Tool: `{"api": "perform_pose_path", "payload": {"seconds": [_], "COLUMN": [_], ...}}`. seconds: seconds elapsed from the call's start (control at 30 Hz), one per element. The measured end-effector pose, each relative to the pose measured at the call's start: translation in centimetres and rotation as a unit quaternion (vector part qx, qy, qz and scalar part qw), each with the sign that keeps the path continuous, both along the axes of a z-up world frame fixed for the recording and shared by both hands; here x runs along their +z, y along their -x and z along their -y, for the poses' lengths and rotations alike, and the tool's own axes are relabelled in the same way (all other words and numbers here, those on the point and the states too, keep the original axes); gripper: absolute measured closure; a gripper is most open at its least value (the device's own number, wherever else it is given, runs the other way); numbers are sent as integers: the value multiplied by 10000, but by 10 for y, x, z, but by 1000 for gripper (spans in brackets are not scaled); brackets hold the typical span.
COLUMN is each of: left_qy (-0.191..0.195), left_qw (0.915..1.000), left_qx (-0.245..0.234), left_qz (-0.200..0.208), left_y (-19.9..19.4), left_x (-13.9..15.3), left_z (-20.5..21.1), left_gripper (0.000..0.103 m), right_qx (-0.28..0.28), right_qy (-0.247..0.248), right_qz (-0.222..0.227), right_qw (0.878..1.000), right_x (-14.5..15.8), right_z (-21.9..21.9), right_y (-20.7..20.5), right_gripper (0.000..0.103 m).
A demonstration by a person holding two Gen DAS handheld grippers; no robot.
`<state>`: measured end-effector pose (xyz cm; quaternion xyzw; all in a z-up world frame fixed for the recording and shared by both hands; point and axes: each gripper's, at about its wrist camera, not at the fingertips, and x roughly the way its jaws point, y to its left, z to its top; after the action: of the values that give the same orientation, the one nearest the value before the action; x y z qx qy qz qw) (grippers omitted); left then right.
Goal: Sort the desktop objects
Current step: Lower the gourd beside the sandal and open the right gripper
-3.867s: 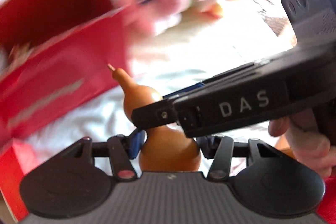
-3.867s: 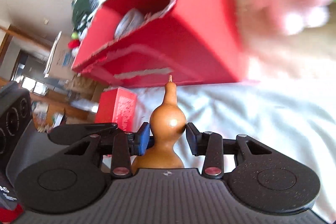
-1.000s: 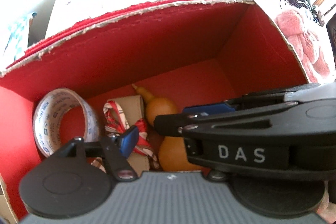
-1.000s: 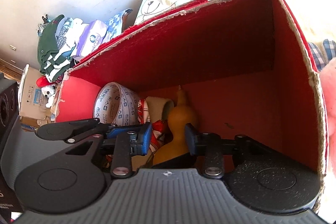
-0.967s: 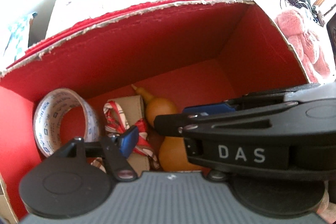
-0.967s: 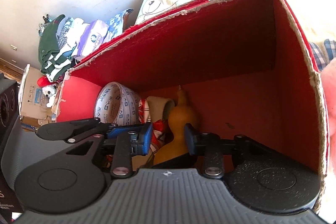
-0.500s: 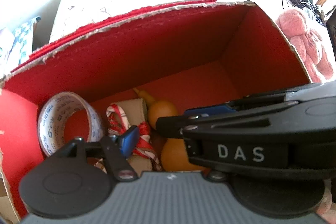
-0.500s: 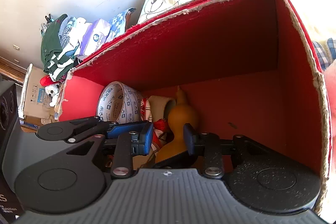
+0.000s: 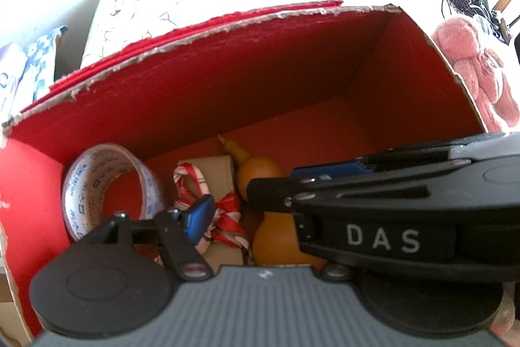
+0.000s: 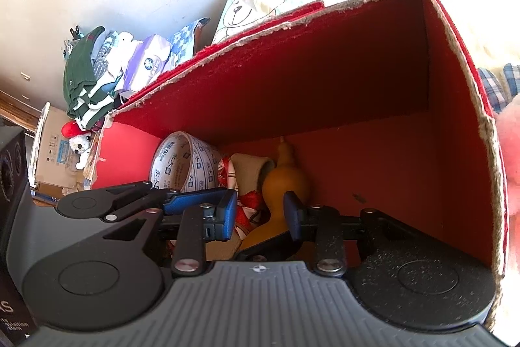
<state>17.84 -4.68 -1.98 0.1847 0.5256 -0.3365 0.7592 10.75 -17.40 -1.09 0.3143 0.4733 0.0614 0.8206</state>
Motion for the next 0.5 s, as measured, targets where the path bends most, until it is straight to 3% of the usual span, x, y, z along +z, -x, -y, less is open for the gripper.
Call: {"api": "perform_pose_path", "payload": {"seconds": [0.5], "left_qy": [63], "left_qw": [9998], "left_qx": [187], "left_qz": [-77], "left_y": [-13], "left_x": [-2], "left_z": [-5], "left_gripper": [30], "right_qx": [-76], "right_qy": [-49], "right_qz": [-2], "right_qw": [10000], "right_x": [-1], "right_z": [1], "right_y": [-1], "right_gripper": [67]}}
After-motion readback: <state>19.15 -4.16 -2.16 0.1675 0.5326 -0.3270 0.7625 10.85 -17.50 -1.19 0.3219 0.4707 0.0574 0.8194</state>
